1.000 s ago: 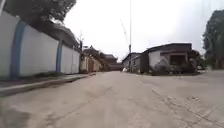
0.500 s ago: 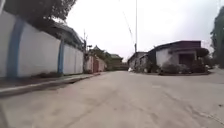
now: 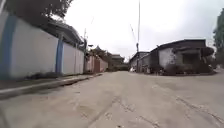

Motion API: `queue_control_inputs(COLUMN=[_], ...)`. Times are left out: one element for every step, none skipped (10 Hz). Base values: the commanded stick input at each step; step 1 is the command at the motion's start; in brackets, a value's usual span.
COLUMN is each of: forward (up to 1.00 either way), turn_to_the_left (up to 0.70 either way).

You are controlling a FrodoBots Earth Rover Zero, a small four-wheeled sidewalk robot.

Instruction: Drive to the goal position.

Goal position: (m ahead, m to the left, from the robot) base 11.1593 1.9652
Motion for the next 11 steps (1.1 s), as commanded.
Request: queue_control_inputs(forward=[0.85, 0.85, 0.85, 0.85, 0.85, 0.85, 0.85, 0.85, 0.85, 0.85, 0.85], turn_to_the_left=[0.0, 0.0, 0.0, 0.0, 0.0, 0.0, 0.0, 0.0, 0.0, 0.0, 0.0])
